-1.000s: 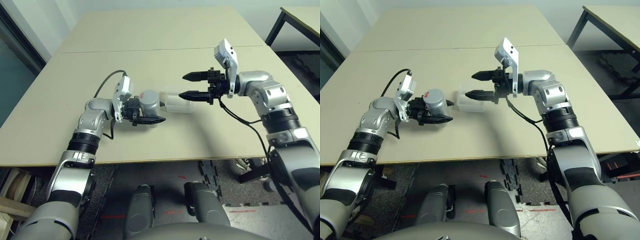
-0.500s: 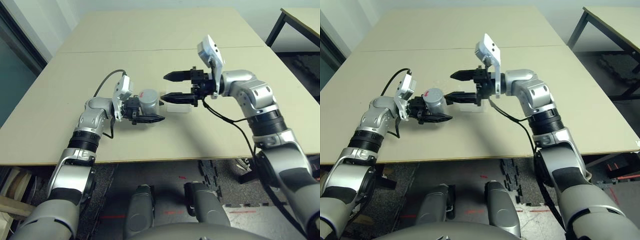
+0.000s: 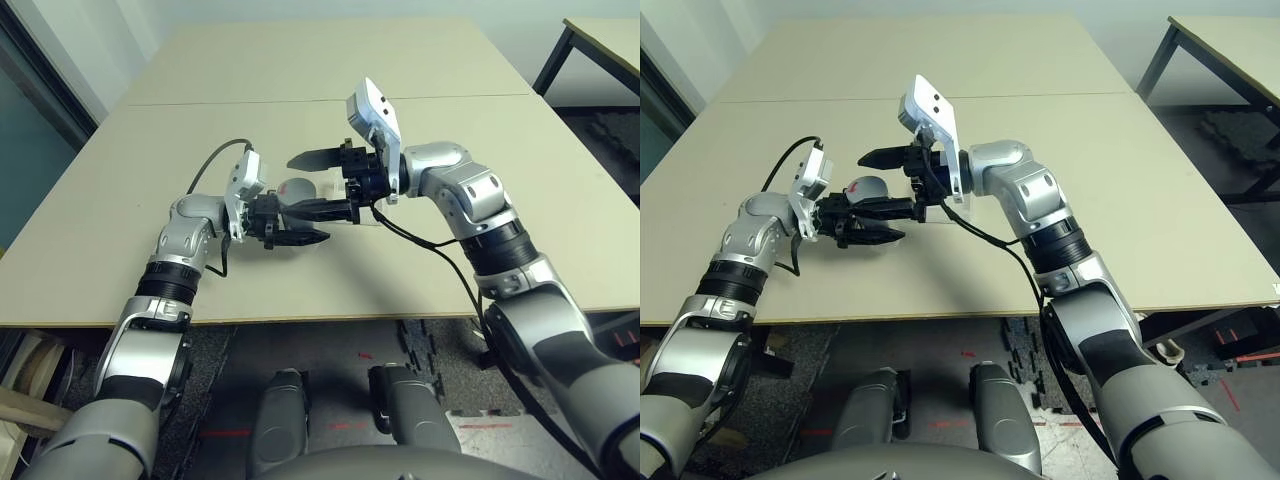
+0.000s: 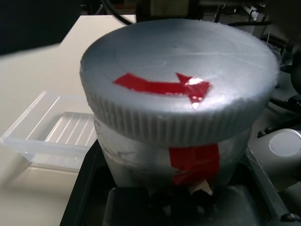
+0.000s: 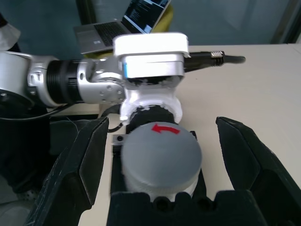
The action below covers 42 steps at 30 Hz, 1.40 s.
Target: Pour the medicine from the bottle into the box.
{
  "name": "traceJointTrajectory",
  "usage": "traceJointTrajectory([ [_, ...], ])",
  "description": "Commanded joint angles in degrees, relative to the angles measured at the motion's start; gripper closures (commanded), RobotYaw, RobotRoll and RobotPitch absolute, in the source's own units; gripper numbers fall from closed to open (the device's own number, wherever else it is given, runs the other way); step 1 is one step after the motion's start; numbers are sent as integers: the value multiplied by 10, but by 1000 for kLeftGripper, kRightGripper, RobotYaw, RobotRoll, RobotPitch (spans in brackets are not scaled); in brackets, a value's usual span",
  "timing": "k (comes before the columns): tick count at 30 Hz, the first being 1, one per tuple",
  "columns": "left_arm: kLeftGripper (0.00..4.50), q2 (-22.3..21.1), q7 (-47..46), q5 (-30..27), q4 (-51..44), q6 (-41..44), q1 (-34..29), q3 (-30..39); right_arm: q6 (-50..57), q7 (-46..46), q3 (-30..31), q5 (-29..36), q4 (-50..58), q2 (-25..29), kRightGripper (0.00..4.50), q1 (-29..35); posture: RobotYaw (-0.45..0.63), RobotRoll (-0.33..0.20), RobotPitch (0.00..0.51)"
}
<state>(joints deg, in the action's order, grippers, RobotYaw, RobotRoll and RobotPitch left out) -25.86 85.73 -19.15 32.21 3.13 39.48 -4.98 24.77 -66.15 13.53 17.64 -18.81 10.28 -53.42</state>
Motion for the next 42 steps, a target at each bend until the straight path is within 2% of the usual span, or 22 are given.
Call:
traceJointTrajectory([
  [1,1825,1,-2,1,-13,2,0,0,-19,5,6,-14,-22,-4,0,-14,-70,0,81],
  [14,1825,-6,-1,1,-11,1,-4,3,-29,-2,-2,-22,-40,2,0,-14,-72,0,85],
  [42,1825,-8,-12,2,12,-13,4,17,41,-20,-7,17,72,53,0,23,-81,0,86],
])
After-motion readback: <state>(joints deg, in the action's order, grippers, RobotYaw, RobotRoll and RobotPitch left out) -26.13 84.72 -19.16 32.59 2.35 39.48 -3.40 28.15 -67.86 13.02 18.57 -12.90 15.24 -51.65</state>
